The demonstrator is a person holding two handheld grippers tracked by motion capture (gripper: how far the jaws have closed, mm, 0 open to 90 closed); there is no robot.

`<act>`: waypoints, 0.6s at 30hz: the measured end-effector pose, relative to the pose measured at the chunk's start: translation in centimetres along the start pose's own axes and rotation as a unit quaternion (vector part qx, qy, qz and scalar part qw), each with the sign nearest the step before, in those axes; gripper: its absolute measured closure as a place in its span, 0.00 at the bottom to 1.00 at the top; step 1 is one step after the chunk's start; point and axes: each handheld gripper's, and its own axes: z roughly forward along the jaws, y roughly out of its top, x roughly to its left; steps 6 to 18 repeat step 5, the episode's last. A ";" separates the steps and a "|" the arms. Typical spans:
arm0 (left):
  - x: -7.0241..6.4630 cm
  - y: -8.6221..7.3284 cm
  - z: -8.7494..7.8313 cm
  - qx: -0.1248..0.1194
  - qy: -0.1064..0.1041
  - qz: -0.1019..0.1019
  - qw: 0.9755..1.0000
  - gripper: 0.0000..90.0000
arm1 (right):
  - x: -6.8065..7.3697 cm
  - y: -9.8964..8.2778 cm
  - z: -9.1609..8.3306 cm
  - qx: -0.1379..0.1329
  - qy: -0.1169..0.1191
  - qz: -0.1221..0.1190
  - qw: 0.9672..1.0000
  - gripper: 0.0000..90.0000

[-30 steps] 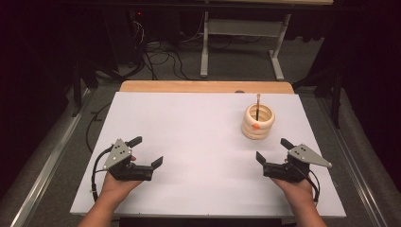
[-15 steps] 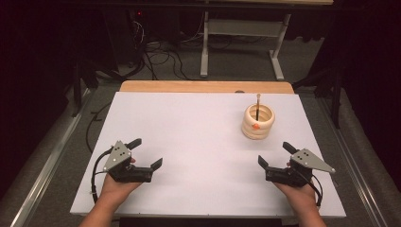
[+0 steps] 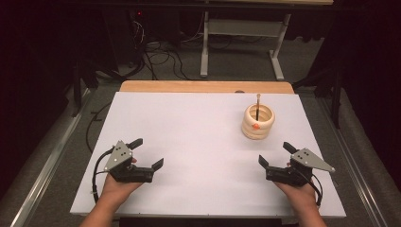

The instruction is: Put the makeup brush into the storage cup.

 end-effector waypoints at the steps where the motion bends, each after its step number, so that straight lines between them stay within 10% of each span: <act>1: 0.0 0.0 0.0 0.000 -0.001 0.000 1.000 0.00 | 0.0 0.0 0.0 0.002 -0.001 0.003 1.000 0.01; 18: -0.1 0.0 0.1 0.001 -0.002 0.000 1.000 0.00 | -0.1 0.0 0.0 0.001 -0.001 0.003 1.000 0.01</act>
